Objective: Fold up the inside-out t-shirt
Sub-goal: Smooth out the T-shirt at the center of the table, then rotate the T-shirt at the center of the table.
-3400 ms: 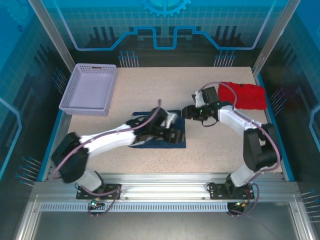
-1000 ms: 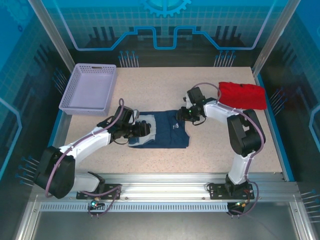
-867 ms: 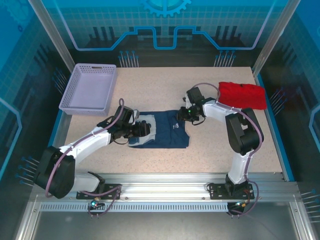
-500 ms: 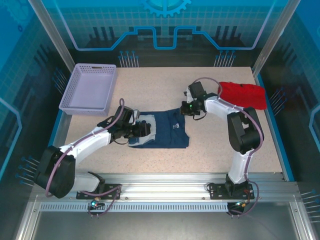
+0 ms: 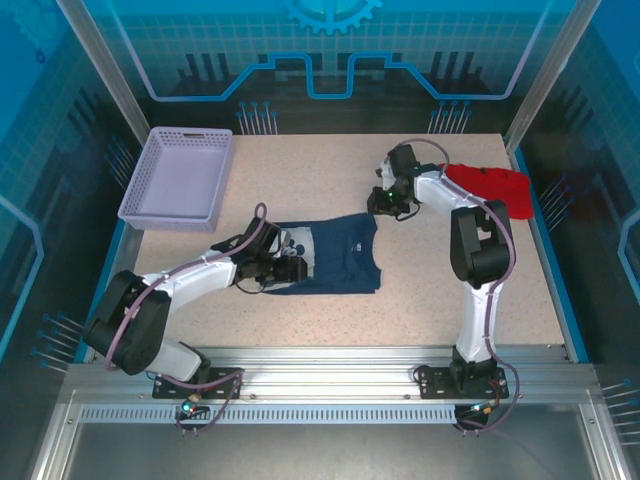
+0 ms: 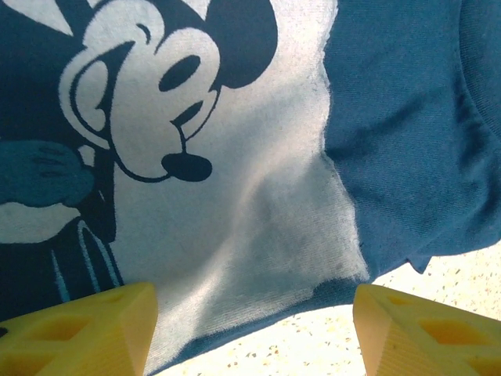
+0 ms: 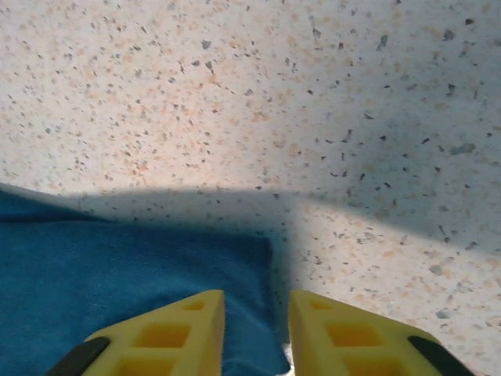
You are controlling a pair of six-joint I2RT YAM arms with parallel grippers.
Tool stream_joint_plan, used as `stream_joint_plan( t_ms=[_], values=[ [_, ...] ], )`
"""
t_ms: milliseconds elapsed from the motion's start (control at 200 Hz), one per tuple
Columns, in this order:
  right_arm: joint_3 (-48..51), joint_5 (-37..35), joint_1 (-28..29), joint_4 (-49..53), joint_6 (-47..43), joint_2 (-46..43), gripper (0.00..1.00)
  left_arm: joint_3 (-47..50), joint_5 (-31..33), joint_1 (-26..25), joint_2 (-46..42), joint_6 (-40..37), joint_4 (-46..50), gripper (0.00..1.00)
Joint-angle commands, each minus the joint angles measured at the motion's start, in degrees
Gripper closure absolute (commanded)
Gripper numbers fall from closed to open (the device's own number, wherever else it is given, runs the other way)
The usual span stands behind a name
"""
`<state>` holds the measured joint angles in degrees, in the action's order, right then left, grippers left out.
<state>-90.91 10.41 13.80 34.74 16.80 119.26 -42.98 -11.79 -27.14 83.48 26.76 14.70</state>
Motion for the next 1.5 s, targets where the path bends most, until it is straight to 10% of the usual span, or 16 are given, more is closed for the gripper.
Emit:
stream_joint_plan(
  t_ms=[0,500,950,1175,1496],
  values=[
    [0.09,-2.02,-0.77,5.01,-1.58,-2.31,0.67,-1.57,0.54,-0.92,-0.63,-1.82,0.11,0.32],
    [31.66,13.74,11.07,-14.92,12.3,-20.93,0.76,-6.39,-0.37,-9.39,9.85,-6.99,-9.04,0.46],
    [30.0,-5.08,8.84,-1.48,4.28,-19.52,0.8,0.19,-10.27,-14.35,3.75,-8.29,-14.69,0.44],
    [31.42,0.71,12.58,-5.28,4.61,-28.09,0.73,-0.37,-4.67,-3.02,-3.07,-3.43,-13.04,0.39],
    [34.93,4.35,16.63,-13.31,15.38,-20.68,0.75,-15.06,-0.89,8.23,15.35,-2.86,-6.0,0.39]
  ],
)
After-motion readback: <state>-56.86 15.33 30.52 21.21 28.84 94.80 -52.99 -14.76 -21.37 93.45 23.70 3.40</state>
